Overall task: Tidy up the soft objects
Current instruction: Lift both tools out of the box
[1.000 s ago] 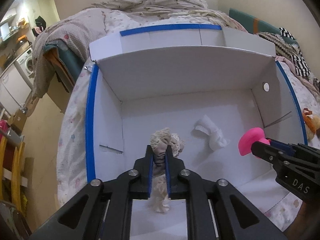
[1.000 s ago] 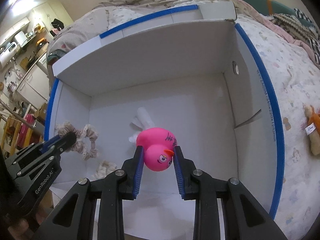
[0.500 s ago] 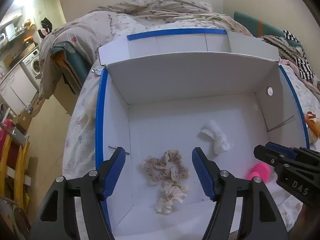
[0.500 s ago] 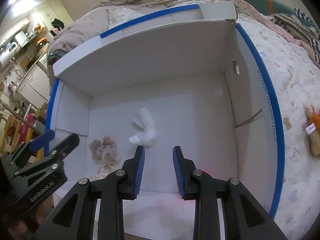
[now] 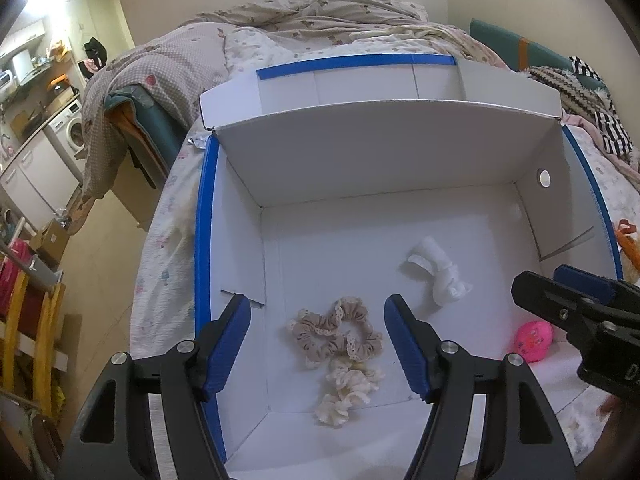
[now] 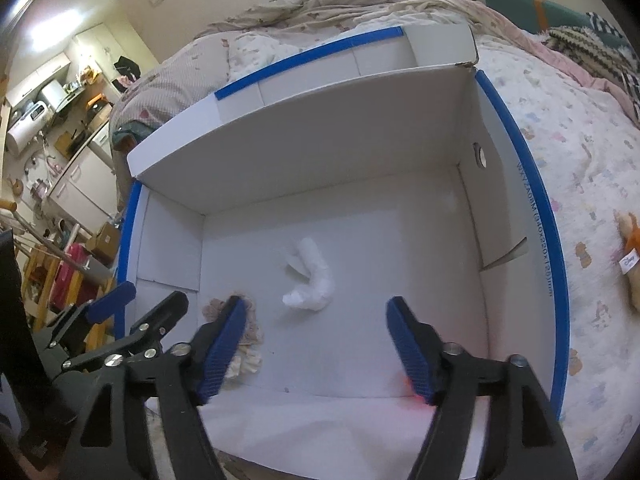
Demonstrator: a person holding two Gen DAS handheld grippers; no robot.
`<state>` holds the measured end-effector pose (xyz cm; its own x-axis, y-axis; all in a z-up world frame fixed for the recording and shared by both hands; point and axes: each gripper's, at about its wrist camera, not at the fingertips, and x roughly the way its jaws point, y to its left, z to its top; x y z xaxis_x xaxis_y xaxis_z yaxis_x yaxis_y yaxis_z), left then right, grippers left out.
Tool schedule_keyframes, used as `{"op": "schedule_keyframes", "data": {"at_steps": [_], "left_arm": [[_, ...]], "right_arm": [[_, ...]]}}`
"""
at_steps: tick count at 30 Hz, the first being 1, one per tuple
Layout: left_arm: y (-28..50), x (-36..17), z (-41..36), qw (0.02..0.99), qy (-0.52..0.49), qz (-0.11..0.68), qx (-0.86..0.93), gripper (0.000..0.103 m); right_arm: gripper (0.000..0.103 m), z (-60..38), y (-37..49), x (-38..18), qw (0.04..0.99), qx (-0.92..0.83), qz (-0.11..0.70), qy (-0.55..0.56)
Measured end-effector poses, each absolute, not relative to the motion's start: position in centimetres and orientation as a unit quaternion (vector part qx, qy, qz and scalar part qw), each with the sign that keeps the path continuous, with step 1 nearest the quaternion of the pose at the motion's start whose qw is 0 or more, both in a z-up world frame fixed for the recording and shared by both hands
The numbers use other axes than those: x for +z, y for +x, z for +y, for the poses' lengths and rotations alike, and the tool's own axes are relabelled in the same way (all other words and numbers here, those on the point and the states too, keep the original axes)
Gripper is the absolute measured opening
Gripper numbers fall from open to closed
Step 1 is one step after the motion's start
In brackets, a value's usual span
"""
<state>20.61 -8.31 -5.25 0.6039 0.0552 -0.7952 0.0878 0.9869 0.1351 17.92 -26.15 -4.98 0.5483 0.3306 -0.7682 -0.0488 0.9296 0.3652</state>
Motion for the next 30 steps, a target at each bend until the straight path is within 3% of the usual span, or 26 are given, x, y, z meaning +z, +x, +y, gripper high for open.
{"op": "schedule_keyframes", "data": {"at_steps": [5, 24, 30], "left_arm": [[20.5, -5.3, -8.3, 0.892, 0.081, 0.445, -0.009, 0.067], [18.5, -3.4, -8.1, 0.903, 0.098, 0.418, -0.022, 0.067], [16.3, -2.0, -7.7, 0.911, 0.106, 0.399, -0.004, 0.073]], "right_arm": [[0.102, -26.0, 17.9, -4.7, 0.87, 0.106, 0.455, 0.154], [0.103, -26.9, 16.0, -2.1, 0.891, 0.105, 0.408, 0.17], [0.103, -27.4, 14.1, -1.1, 0.891, 0.115, 0.401, 0.179]]}}
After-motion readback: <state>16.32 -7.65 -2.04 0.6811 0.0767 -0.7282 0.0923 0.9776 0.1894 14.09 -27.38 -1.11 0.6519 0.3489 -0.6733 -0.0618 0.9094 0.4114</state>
